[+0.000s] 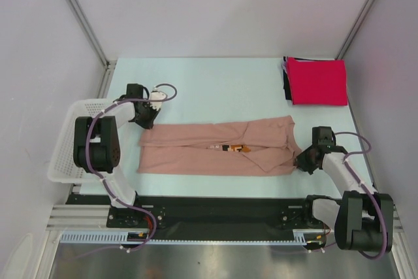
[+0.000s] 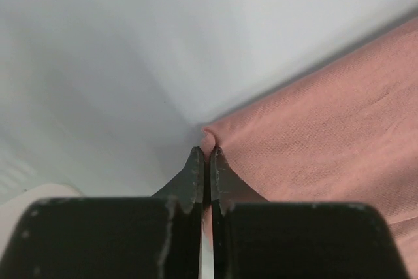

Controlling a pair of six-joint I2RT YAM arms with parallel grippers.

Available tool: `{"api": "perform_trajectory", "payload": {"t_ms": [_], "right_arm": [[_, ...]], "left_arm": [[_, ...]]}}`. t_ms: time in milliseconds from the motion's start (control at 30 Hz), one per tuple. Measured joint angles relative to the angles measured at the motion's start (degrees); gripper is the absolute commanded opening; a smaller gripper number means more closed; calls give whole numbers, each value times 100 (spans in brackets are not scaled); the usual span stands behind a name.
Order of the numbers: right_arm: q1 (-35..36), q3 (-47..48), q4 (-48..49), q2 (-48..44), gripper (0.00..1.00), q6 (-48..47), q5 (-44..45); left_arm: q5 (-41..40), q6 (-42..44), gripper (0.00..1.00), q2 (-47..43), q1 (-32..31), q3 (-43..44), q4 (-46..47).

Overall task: Fold and stack the t-shirts
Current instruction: Fold the tshirt

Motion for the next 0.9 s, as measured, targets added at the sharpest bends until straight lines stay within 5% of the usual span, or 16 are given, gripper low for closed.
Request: {"api": "perform_trajectory", "payload": {"t_ms": [233, 500, 900], "right_arm": [[-70, 901, 605, 1482, 0, -461, -313], [647, 2723, 1578, 3519, 0, -892, -162], [1091, 7165, 1335, 6787, 0, -1093, -376]], "left_arm": [[210, 345, 0, -433, 9, -505, -118], [570, 1370, 0, -1342, -131, -1434, -745], [1104, 1904, 0, -1637, -1425, -1709, -1633]]}}
